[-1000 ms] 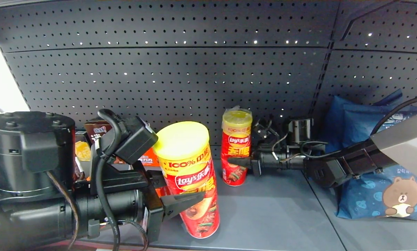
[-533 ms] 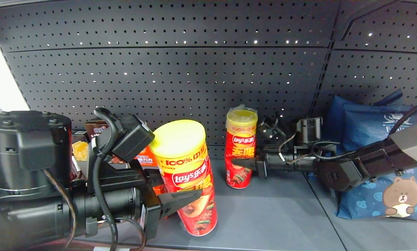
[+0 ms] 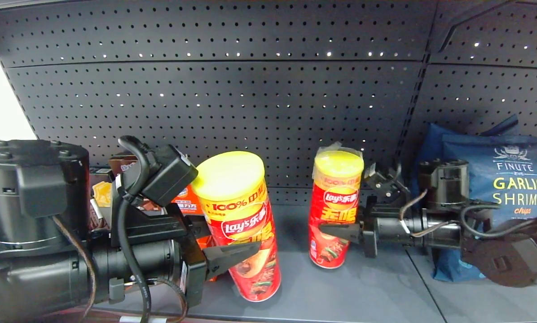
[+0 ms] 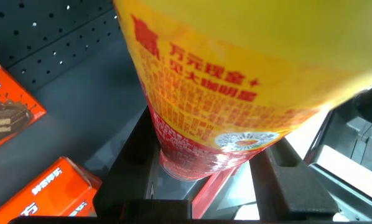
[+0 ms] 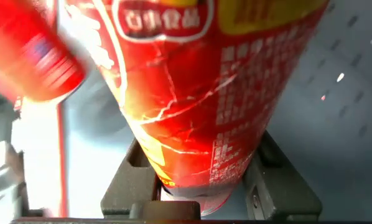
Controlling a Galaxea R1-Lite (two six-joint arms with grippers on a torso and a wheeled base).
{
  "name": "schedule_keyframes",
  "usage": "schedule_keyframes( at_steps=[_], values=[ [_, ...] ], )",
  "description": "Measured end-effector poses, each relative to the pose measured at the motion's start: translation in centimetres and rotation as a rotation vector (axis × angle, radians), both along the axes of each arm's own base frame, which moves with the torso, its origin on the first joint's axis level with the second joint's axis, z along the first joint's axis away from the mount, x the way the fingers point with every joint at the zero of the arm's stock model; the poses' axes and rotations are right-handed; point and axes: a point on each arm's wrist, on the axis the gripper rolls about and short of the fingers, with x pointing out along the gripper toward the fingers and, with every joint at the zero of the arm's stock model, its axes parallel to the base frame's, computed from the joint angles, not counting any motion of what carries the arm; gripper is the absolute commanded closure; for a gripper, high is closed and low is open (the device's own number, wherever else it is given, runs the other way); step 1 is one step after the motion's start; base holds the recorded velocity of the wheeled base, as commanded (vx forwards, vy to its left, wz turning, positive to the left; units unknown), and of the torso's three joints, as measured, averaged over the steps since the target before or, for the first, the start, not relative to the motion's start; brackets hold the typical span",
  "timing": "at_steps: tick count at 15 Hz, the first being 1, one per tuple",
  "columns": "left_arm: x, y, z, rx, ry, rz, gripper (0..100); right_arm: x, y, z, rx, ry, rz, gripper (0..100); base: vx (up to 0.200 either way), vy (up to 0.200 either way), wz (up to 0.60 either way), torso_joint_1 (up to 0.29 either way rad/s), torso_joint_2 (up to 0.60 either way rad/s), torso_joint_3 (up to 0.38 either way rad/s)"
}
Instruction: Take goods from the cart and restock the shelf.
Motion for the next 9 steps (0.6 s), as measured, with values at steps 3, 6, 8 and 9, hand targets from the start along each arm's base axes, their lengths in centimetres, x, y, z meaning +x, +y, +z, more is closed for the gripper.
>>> schedule_keyframes(
  at_steps=[3, 6, 8, 9],
  values=[
    [0.0, 0.0, 0.1, -0.002, -0.004, 0.001, 100, -3.6, -1.3, -0.3, 0.012, 0.015, 0.012, 100, 0.000, 0.000, 0.00, 0.000, 0.00, 0.000],
    [0.0, -0.1, 0.2, -0.001, -0.007, 0.002, 100, -6.1, -1.5, 0.0, 0.046, 0.013, 0.039, 100, 0.000, 0.000, 0.00, 0.000, 0.00, 0.000],
    [0.0, -0.1, 0.2, 0.000, -0.006, 0.002, 100, -7.1, -1.4, 0.1, 0.057, 0.018, 0.058, 100, 0.000, 0.000, 0.00, 0.000, 0.00, 0.000],
    [0.0, -0.1, 0.1, 0.001, -0.006, 0.002, 100, -7.4, -1.3, 0.0, 0.057, 0.022, 0.066, 100, 0.000, 0.000, 0.00, 0.000, 0.00, 0.000]
  ],
)
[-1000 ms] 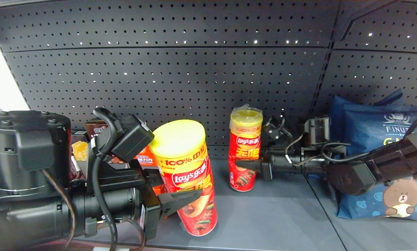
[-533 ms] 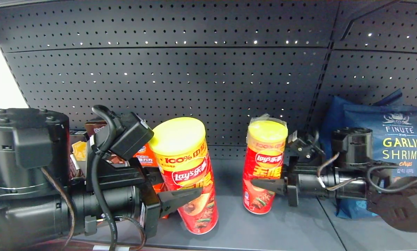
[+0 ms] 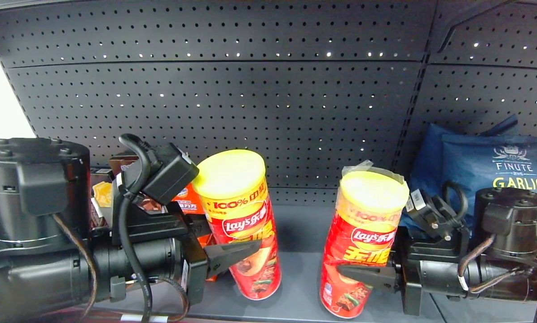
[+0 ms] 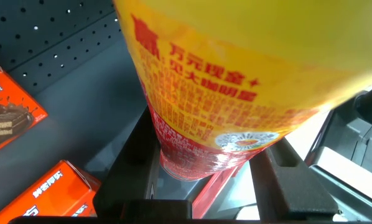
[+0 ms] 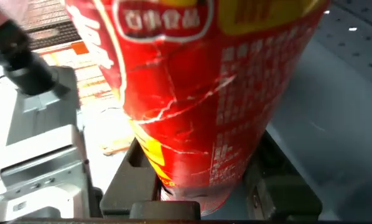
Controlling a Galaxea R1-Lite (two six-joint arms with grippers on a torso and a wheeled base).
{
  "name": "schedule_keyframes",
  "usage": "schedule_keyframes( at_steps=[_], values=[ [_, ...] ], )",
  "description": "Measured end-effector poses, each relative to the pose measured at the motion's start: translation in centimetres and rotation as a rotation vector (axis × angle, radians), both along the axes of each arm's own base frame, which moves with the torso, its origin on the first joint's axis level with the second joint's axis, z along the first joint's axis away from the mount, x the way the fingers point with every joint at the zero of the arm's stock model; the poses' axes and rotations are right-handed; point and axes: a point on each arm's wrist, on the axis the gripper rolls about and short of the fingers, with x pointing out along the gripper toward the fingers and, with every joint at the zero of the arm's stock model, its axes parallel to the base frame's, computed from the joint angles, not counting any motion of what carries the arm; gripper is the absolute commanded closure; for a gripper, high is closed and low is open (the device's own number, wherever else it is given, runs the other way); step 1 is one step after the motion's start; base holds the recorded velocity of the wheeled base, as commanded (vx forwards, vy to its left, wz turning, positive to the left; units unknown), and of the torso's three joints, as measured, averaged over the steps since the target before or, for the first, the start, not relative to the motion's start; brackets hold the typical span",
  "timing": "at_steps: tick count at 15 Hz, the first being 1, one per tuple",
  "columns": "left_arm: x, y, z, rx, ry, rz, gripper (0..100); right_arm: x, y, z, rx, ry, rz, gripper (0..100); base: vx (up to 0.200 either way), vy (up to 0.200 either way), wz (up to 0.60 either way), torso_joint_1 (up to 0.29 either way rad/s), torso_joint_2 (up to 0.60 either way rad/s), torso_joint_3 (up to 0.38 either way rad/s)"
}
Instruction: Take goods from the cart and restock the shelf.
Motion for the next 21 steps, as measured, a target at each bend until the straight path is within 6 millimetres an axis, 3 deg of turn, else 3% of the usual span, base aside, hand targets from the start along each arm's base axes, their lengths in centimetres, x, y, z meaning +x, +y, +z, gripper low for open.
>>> schedule_keyframes(
  at_steps=[4, 20, 21],
  values=[
    [0.1, 0.0, -0.1, 0.004, 0.004, 0.002, 100, 0.0, 0.3, -0.3, -0.004, 0.001, 0.012, 100, 0.000, 0.000, 0.00, 0.000, 0.00, 0.000],
    [0.1, 0.1, -0.5, 0.012, 0.015, 0.006, 100, 3.7, 2.3, -2.8, -0.027, 0.004, -0.010, 100, 0.000, 0.000, 0.00, 0.000, 0.00, 0.000],
    [0.1, 0.1, -0.5, 0.012, 0.015, 0.006, 100, 3.7, 2.3, -2.9, -0.030, 0.003, -0.014, 0, 0.000, 0.000, 0.00, 0.000, 0.00, 0.000]
  ],
)
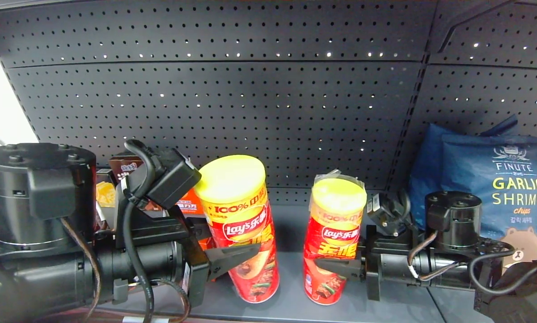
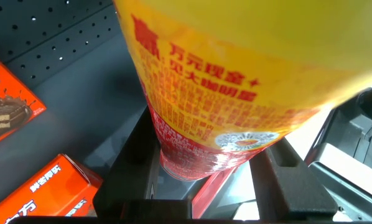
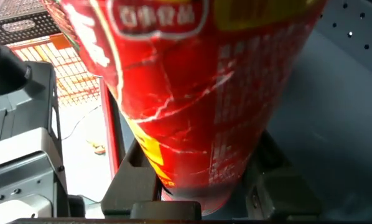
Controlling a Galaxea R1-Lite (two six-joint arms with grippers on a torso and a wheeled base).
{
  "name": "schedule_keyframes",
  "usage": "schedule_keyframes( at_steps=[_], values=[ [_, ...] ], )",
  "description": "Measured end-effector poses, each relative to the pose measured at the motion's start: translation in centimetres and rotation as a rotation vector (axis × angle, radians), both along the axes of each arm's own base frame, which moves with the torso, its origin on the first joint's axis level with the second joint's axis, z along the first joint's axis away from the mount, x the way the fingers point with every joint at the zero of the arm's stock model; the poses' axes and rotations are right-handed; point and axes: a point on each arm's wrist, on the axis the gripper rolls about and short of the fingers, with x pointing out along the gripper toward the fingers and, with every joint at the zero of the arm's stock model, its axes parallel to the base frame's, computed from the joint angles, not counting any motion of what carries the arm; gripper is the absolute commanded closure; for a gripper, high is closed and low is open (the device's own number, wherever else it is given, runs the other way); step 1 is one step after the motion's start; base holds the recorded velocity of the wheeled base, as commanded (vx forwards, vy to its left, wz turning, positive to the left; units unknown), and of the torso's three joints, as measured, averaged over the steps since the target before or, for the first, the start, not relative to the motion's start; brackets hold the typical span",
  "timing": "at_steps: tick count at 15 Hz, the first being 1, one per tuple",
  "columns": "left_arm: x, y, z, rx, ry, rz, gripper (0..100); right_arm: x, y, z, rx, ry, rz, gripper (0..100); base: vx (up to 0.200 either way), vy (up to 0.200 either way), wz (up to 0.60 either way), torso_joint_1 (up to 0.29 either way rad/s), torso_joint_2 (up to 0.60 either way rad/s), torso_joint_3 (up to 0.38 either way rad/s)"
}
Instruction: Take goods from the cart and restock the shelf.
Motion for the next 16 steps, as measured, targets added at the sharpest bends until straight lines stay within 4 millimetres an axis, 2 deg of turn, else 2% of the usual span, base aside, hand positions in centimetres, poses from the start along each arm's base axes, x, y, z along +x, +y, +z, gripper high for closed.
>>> schedule_keyframes(
  at_steps=[4, 7, 10, 13, 16],
  values=[
    [0.0, 0.0, 0.0, 0.000, 0.000, 0.000, 100, -0.3, -0.3, -0.3, -0.019, 0.008, -0.042, 0, 0.000, 0.000, 0.00, 0.000, 0.00, 0.000],
    [-0.2, 0.1, -0.2, 0.001, 0.003, 0.000, 100, -1.6, -1.1, -0.1, -0.022, 0.010, -0.048, 0, 0.000, 0.000, 0.00, 0.000, 0.00, 0.000],
    [-0.8, 0.6, -0.5, 0.006, 0.012, 0.001, 100, -3.5, -3.0, 1.1, -0.006, -0.017, -0.082, 0, 0.000, 0.000, 0.00, 0.000, 0.00, 0.000],
    [-1.0, 0.8, -0.4, 0.000, 0.005, 0.001, 100, -5.3, -5.8, 2.6, 0.024, -0.071, -0.160, 0, 0.000, 0.000, 0.00, 0.000, 0.00, 0.000],
    [-1.0, 0.8, -0.1, -0.003, -0.005, 0.007, 100, -7.9, -8.1, 3.9, 0.039, -0.128, -0.290, 0, 0.000, 0.000, 0.00, 0.000, 0.00, 0.000]
  ],
)
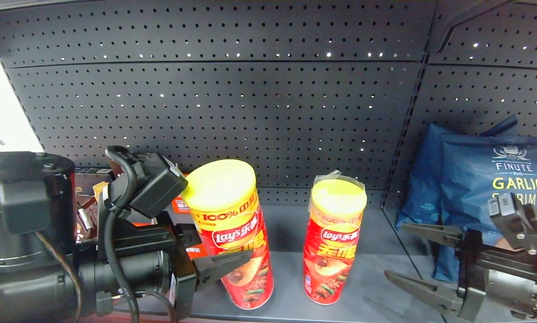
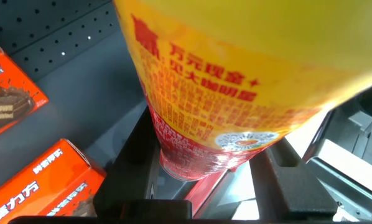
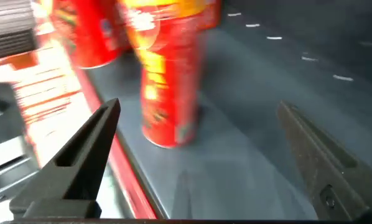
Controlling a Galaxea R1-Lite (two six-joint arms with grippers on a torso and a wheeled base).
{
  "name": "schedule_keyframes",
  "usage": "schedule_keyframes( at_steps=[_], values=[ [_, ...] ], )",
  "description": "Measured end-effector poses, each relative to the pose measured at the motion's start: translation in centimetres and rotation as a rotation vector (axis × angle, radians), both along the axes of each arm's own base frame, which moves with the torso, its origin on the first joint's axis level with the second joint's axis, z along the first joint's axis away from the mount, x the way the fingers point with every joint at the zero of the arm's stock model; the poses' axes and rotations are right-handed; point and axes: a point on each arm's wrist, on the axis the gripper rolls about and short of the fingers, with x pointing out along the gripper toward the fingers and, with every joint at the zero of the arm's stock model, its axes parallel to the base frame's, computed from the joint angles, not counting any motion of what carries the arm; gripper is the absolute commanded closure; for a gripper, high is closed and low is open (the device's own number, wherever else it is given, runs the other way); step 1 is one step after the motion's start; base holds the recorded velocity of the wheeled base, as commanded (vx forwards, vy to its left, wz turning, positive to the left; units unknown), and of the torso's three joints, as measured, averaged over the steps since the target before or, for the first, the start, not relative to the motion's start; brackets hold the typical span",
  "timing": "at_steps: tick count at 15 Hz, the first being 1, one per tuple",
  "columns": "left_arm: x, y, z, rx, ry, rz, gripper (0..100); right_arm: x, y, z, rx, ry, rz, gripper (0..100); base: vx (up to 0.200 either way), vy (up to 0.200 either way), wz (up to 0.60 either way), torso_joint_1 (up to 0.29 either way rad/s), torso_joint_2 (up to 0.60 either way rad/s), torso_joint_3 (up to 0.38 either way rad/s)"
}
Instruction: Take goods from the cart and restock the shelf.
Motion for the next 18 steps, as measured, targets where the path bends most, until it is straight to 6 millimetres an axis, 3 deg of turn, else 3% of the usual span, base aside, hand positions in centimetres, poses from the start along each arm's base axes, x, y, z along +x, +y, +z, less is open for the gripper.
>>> schedule_keyframes(
  at_steps=[6, 13, 18],
  values=[
    [0.2, -0.1, 0.7, -0.016, -0.022, 0.003, 100, -6.6, -3.8, 0.3, -0.043, 0.019, -0.333, 0, 0.000, 0.000, 0.00, 0.000, 0.00, 0.000],
    [0.2, 0.0, 0.8, -0.017, -0.026, 0.003, 100, -14.2, -7.6, -3.4, 0.049, 0.021, -0.698, 0, 0.000, 0.000, 0.00, 0.000, 0.00, 0.000],
    [0.3, -0.1, 1.1, -0.021, -0.034, 0.000, 100, -17.0, -8.1, -7.0, 0.092, -0.013, -0.820, 0, 0.000, 0.000, 0.00, 0.000, 0.00, 0.000]
  ],
)
